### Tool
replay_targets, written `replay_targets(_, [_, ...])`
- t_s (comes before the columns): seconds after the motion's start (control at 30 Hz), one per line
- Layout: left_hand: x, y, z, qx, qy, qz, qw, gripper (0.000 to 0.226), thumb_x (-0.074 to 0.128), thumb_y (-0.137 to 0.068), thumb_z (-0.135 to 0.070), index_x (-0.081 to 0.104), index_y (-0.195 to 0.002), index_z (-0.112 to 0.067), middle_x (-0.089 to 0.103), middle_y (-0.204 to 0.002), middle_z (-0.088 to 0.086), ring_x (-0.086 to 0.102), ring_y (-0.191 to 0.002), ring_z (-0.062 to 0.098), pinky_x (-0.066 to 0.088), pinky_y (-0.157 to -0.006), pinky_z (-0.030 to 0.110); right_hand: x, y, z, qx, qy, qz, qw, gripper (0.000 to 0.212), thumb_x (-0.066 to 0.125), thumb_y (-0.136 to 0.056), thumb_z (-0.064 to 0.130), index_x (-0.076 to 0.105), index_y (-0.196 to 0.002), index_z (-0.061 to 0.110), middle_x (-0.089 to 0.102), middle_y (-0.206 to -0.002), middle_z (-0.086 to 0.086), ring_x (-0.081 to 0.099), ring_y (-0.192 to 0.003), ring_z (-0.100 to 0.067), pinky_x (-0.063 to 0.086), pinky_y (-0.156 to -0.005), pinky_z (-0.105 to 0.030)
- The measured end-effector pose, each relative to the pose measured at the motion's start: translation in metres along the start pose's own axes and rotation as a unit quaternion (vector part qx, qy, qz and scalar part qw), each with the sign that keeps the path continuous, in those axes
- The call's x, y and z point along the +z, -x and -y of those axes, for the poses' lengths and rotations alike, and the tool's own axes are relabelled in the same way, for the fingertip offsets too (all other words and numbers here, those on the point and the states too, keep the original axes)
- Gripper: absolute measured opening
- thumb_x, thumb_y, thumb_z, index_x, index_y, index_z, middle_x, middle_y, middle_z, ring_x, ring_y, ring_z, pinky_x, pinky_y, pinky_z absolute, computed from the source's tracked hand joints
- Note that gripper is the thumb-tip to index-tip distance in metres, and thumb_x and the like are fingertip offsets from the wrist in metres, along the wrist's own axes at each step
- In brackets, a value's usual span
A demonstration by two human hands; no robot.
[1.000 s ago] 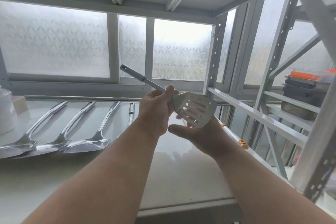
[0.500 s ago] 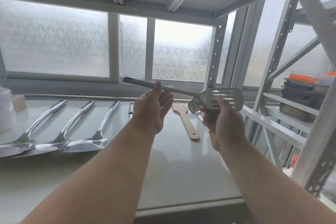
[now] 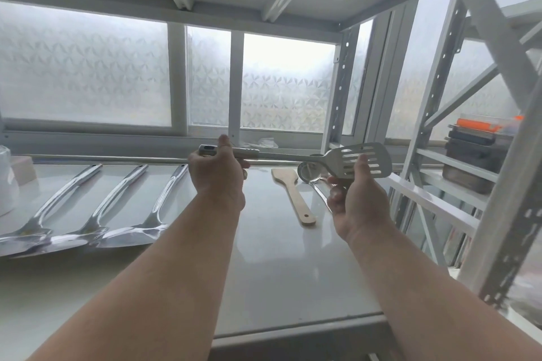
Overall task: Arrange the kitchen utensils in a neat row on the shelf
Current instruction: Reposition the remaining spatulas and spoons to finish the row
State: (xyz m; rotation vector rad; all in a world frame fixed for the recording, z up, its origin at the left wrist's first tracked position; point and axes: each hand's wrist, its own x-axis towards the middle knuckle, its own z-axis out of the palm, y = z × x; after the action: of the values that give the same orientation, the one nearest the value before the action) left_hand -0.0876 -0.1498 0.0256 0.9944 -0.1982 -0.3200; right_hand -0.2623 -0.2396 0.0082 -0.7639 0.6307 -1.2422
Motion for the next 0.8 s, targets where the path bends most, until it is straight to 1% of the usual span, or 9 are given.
replay_targets(0.07, [0.000,-0.002,0.001,-0.028,0.031,0.002,0.999,0.031,0.074,-0.099,-0.031,0.054,-0.117,-0.015,0.073,-0.077,0.006,0.065,-0.045,0.015,0.053,-0.053,0.027,-0.001,0.001,0.003,0.006,-0.032,0.023,0.999,0.047,0.070,-0.093,0.050,0.065,-0.117,0.010,0.071,-0.081,-0.009,0.043,-0.051,-0.014,0.037,-0.050,-0.021])
replay_targets(0.13, [0.000,-0.001,0.001,-0.052,0.071,0.011,0.996,0.033,0.077,-0.098,-0.029,0.054,-0.118,-0.013,0.074,-0.081,0.008,0.070,-0.050,0.016,0.058,-0.054,0.026,-0.001,0.002,0.004,0.014,-0.043,0.070,0.997,0.034,0.072,-0.094,0.039,0.065,-0.115,0.013,0.076,-0.094,-0.008,0.052,-0.056,-0.014,0.043,-0.051,-0.021])
replay_targets(0.23, [0.001,0.000,0.003,-0.067,0.127,0.011,0.990,0.035,0.072,-0.101,-0.026,0.054,-0.125,-0.008,0.073,-0.087,0.012,0.074,-0.054,0.022,0.063,-0.061,0.029,-0.002,0.005,0.004,0.033,-0.025,0.145,0.989,0.011,0.066,-0.097,0.021,0.066,-0.106,0.015,0.075,-0.117,-0.010,0.060,-0.064,-0.014,0.046,-0.055,-0.023])
replay_targets(0.3, [0.001,0.001,0.004,-0.071,0.148,0.013,0.986,0.031,0.065,-0.104,-0.022,0.054,-0.128,-0.005,0.071,-0.092,0.013,0.075,-0.055,0.023,0.067,-0.071,0.034,-0.001,0.007,0.003,0.042,-0.006,0.182,0.982,0.002,0.062,-0.098,0.017,0.064,-0.099,0.016,0.074,-0.118,-0.011,0.061,-0.063,-0.015,0.043,-0.057,-0.025])
replay_targets(0.37, [0.002,0.004,0.003,-0.077,0.169,0.021,0.982,0.021,0.060,-0.105,-0.016,0.054,-0.122,-0.005,0.073,-0.091,0.015,0.078,-0.061,0.026,0.067,-0.081,0.037,0.001,0.009,0.002,0.049,0.011,0.208,0.977,0.008,0.062,-0.098,0.017,0.062,-0.106,0.016,0.075,-0.113,-0.011,0.059,-0.061,-0.016,0.040,-0.059,-0.027])
replay_targets(0.47, [0.003,0.005,0.000,-0.092,0.197,0.047,0.975,0.013,0.056,-0.103,-0.006,0.056,-0.116,-0.002,0.078,-0.100,0.024,0.082,-0.079,0.033,0.065,-0.091,0.039,0.002,0.008,-0.001,0.058,0.037,0.226,0.972,0.023,0.062,-0.097,0.017,0.062,-0.119,0.014,0.075,-0.104,-0.012,0.056,-0.062,-0.017,0.041,-0.059,-0.027])
replay_targets(0.63, [0.007,0.014,0.002,-0.134,0.167,0.148,0.966,0.011,0.052,-0.098,0.009,0.063,-0.101,0.011,0.073,-0.115,0.034,0.079,-0.100,0.038,0.061,-0.100,0.041,0.004,0.008,-0.005,0.054,0.079,0.247,0.964,0.028,0.059,-0.098,0.017,0.063,-0.125,0.009,0.073,-0.097,-0.015,0.055,-0.060,-0.017,0.043,-0.056,-0.027])
replay_targets(0.73, [0.010,0.014,0.007,-0.154,0.139,0.206,0.956,0.026,0.053,-0.099,0.013,0.057,-0.125,0.012,0.068,-0.124,0.036,0.079,-0.103,0.039,0.064,-0.093,0.043,0.005,0.010,-0.006,0.057,0.107,0.255,0.959,0.029,0.057,-0.099,0.017,0.063,-0.125,0.007,0.073,-0.094,-0.013,0.052,-0.058,-0.017,0.040,-0.055,-0.026])
replay_targets(0.8, [0.010,0.011,0.011,-0.161,0.107,0.233,0.953,0.035,0.054,-0.098,0.014,0.052,-0.131,0.003,0.069,-0.118,0.032,0.080,-0.099,0.035,0.066,-0.087,0.041,0.005,0.010,-0.008,0.064,0.127,0.263,0.954,0.028,0.057,-0.098,0.018,0.064,-0.122,0.007,0.072,-0.090,-0.011,0.048,-0.055,-0.015,0.029,-0.056,-0.026])
